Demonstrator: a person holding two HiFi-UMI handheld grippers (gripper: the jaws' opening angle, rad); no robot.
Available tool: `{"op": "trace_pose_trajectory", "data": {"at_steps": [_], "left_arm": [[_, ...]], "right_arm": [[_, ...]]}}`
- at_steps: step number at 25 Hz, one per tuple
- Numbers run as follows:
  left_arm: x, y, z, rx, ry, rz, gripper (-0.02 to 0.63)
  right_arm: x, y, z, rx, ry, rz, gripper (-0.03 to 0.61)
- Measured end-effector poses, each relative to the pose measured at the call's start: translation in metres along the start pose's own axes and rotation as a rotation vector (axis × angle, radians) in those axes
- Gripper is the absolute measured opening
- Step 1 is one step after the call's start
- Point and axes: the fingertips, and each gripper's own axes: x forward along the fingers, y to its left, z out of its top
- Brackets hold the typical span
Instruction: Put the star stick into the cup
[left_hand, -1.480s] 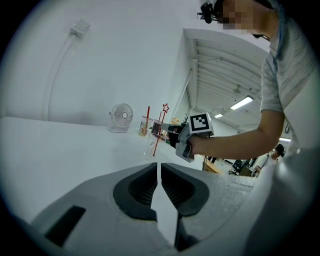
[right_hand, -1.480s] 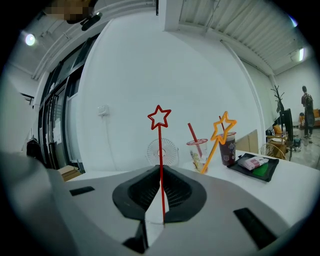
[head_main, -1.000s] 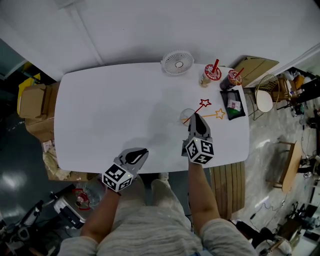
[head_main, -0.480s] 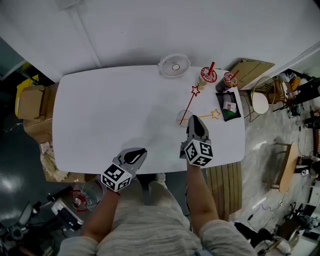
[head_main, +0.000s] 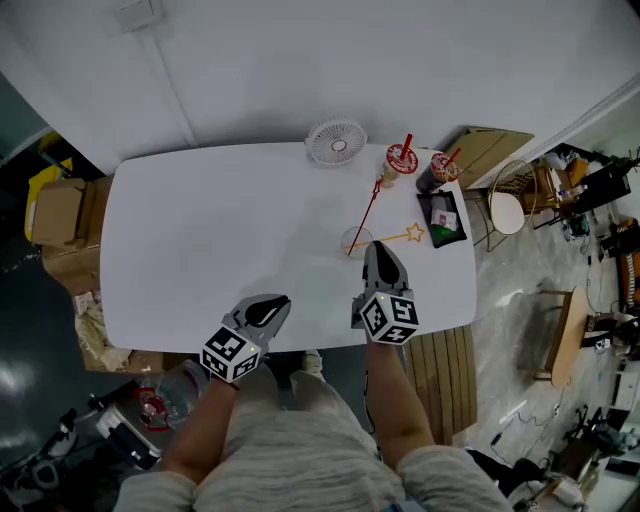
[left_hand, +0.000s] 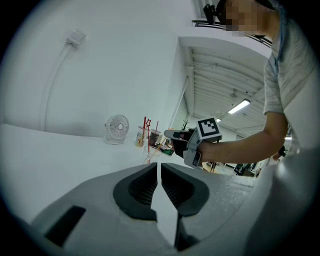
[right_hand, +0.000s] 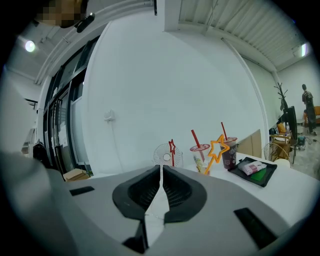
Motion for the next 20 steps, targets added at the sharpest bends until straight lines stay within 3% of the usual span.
{"op": "trace_pose_trajectory", "data": {"at_steps": [20], "left_arm": [[-0.006,-0.037,0.053,0.080,-0.127,-0.020,0.017]], "right_arm": [[-0.082,0.069,0.034,-0.033,0.013,0.259,0.020]]}}
